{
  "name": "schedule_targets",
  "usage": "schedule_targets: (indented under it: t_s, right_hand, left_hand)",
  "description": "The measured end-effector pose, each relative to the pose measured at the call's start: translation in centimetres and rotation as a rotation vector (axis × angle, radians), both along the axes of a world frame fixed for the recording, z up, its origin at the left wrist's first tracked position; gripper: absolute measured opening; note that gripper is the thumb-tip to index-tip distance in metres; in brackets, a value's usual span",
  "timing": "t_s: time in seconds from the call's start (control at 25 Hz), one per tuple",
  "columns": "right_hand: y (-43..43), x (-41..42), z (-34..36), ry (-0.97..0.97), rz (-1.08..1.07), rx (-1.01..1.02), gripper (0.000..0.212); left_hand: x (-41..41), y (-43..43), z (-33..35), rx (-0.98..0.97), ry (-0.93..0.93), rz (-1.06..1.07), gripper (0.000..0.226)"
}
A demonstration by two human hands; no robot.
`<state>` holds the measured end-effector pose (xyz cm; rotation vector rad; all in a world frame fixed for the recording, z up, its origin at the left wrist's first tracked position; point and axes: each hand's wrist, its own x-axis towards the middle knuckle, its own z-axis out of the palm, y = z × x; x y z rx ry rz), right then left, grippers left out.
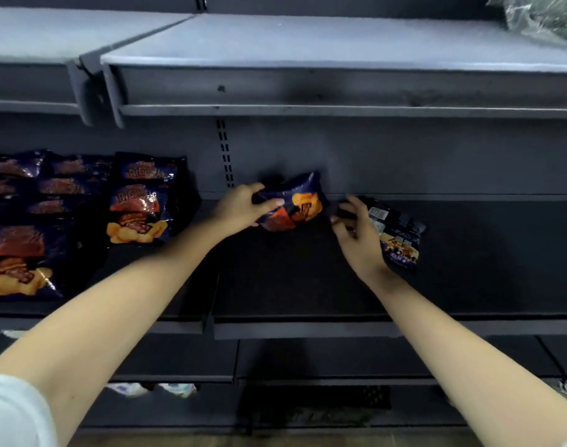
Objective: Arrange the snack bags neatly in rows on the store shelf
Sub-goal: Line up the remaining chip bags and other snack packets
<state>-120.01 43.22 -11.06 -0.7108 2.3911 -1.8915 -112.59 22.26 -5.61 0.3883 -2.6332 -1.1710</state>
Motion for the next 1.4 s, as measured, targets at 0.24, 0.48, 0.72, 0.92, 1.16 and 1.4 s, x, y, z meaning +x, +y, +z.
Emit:
schedule_targets:
  t_s: [0.24, 0.48, 0.72, 0.92, 1.16, 1.4]
  right_hand:
    - [-2.5, 2.9, 0.4, -0.529, 0.456, -0.157, 0.044]
    - [-6.1, 6.0, -0.3, -0.695, 0.553, -0.141, 0.028]
    - [-11.8, 9.9, -0.6, -0.994, 0.412, -0.623, 0.025]
    - [-15.6, 14.9, -2.0, -1.192, 0.416, -0.620, 0.020]
    - [-18.1, 13.9, -1.2, -0.889, 0.427, -0.441, 0.038]
    - [-18.6, 11.9, -0.1, -0.397, 0.768, 0.109, 0.047]
  left_hand:
    - [6.6, -1.9, 1.7, 0.493, -0.245, 0.106, 0.026]
    - [13.0, -5.0, -0.9, 0.745, -0.250, 0.229, 0.045]
    - [15.4, -4.7, -5.3, 1.233, 0.199, 0.217, 0.070]
    - [15.7, -5.2, -4.9, 1.091, 0.363, 0.568, 0.022]
    - [20.8, -10.7, -2.4, 0.783, 0.130, 0.598, 0.028]
    - [20.9, -13.4, 0.4, 0.587, -0.241, 0.241, 0.031]
